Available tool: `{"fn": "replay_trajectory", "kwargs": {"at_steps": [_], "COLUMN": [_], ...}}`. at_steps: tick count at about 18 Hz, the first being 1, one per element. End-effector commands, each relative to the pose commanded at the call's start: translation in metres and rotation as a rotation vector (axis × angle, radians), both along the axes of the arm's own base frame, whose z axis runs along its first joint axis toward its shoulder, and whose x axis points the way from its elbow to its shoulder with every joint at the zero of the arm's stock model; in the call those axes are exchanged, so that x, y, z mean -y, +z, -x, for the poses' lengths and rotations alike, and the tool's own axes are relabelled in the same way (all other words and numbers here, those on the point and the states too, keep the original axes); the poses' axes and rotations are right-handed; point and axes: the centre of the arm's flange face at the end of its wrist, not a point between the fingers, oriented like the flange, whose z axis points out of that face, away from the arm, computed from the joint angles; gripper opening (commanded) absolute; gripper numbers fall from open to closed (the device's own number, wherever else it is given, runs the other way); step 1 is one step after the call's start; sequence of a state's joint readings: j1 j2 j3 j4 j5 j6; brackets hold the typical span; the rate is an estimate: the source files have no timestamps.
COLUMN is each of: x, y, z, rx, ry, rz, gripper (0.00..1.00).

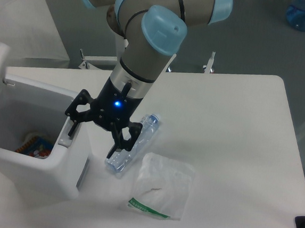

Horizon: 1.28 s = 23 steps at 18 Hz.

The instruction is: Open the trash can

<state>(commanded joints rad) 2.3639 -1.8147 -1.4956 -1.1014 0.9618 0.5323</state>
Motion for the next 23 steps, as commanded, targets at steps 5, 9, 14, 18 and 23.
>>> {"fn": "replay_trajectory", "kwargs": {"at_steps": [5, 9, 14, 18, 23], "x": [0.001, 0.006, 0.029, 0.04, 0.075], "y": [0.009, 0.009, 0.015, 0.008, -0.014], "z": [0.002, 0.015, 0.062, 0.091, 0.144], "rx": [-0.01, -0.02, -0.077, -0.17, -0.332], "ry": [0.001, 0.02, 0.097, 0.067, 0.038], "rz": [-0.012, -0.02, -0.068, -0.098, 0.011], "gripper": [1.0, 1.0, 1.0, 1.0, 1.0]}}
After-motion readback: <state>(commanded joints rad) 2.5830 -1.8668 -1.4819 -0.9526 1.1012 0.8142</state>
